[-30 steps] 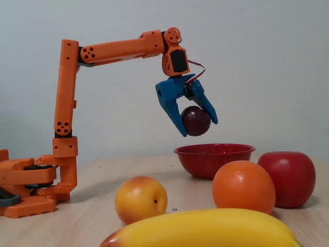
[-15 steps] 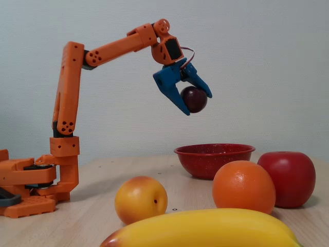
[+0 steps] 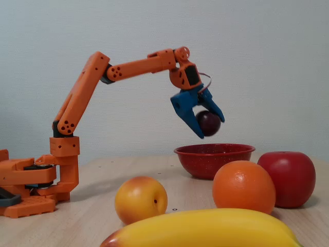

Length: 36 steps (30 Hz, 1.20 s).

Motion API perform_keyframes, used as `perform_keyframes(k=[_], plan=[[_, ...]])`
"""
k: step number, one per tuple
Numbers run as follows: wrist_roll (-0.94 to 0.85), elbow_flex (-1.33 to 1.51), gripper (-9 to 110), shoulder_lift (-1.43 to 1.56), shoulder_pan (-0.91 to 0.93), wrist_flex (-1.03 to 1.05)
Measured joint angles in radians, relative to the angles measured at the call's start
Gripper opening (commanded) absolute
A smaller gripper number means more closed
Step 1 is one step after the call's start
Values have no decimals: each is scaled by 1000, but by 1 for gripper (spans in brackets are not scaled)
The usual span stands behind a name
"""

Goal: Put plum in the red bowl.

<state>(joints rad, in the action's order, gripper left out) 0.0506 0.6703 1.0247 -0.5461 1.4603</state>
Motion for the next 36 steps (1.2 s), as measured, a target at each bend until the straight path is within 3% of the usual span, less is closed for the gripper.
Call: perform_keyframes(k=[12,16,17,25,36], plan=[[-60,-132,0,-175,-49,2],[-126,-132,11,-206,-54,2],[-133,-132,19,-206,-54,2],[-155,-132,35,-206,-55,32],[-179,-132,36,-206,-52,52]])
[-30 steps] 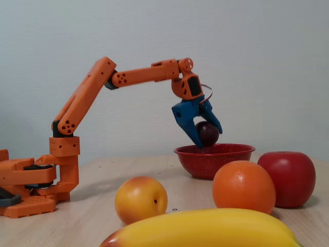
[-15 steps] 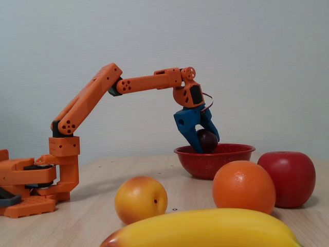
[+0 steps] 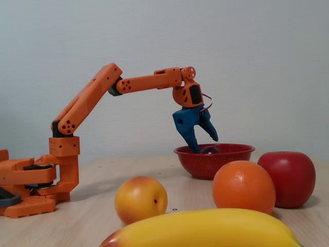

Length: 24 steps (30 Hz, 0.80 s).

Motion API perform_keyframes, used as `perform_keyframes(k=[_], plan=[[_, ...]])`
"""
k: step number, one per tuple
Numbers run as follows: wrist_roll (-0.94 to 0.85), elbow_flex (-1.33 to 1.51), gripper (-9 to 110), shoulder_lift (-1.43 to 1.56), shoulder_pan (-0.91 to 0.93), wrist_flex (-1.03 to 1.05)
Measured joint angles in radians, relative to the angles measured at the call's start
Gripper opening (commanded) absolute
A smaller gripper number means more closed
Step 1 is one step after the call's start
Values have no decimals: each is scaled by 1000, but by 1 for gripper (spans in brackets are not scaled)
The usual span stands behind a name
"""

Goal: Put plum in the red bowl.

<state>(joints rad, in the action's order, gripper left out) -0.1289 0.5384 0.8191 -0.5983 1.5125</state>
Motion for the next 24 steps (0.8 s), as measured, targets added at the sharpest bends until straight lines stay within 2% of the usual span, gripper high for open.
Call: perform_keyframes(k=[11,19,24], plan=[[0,6,29,28,17,0],[0,94,16,233,104,0],[6,106,9,261,126,0]])
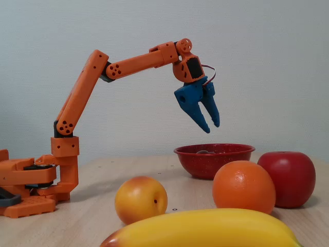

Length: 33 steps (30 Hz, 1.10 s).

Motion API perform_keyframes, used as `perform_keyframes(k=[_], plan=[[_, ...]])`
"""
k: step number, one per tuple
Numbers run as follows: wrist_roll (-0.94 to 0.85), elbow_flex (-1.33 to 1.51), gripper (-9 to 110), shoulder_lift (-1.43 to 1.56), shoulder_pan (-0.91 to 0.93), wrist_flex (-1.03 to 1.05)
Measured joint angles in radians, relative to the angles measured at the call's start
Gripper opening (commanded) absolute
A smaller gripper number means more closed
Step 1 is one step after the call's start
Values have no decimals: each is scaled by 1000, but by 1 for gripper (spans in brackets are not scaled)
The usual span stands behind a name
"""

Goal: Put plum in the red bowl.

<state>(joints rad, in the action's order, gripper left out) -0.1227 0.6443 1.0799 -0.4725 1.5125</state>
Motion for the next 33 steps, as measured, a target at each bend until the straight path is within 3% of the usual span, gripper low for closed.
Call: perform_keyframes(k=[7,18,33], plan=[[-6,61,0,129,11,17],[-15,158,0,276,135,75],[-20,807,0,934,318,25]])
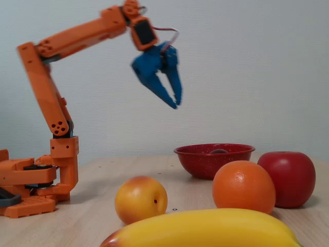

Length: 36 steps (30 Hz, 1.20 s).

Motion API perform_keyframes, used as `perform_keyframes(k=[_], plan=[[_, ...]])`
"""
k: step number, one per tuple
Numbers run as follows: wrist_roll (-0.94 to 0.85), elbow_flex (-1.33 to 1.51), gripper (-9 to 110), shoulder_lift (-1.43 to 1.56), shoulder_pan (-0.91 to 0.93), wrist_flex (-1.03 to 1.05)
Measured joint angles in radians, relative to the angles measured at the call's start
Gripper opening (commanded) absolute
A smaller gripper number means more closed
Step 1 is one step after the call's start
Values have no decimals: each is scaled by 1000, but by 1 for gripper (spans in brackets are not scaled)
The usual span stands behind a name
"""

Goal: Put plum in the red bowl.

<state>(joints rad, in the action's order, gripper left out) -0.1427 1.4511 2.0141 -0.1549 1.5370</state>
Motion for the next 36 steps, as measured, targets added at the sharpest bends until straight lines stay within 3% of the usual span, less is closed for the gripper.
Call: perform_keyframes(k=[15,36], plan=[[44,756,0,884,54,-40],[94,1325,0,1295,75,-141]])
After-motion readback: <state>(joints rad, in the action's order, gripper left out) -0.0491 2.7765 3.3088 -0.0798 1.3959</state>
